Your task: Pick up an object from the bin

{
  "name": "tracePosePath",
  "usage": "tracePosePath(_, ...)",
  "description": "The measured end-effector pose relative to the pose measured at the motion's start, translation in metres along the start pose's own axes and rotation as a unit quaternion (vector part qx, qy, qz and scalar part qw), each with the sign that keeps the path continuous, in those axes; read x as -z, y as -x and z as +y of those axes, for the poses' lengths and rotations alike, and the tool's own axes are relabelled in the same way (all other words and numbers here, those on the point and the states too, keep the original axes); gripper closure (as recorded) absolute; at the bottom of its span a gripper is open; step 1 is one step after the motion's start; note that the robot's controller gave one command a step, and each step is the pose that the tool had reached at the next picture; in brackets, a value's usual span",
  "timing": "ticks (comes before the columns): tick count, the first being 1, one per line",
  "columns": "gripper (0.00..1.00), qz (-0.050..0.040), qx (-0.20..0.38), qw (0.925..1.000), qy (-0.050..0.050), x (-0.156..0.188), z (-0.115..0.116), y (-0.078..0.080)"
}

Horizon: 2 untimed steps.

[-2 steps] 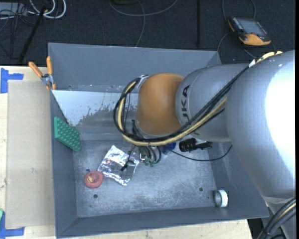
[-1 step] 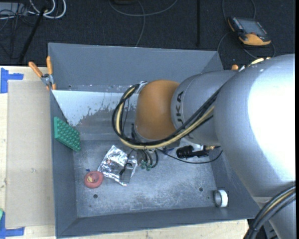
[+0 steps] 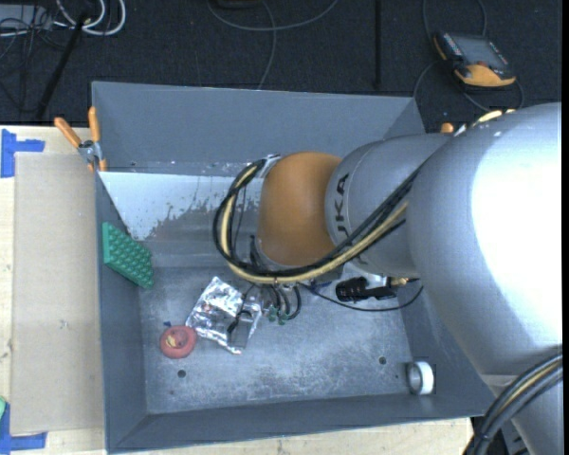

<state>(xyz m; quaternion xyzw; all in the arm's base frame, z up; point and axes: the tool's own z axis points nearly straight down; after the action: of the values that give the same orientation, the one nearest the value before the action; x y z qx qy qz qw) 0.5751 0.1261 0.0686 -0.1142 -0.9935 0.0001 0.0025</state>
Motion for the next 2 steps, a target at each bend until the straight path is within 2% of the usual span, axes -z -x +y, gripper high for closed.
tracePosePath(1, 1.00, -0.0018, -0.001, 1.0000, 0.001, 0.001, 0.000, 0.002)
tracePosePath(2, 1.00, -0.0045, -0.001, 1.0000, 0.002, 0.052, 0.000, 0.003)
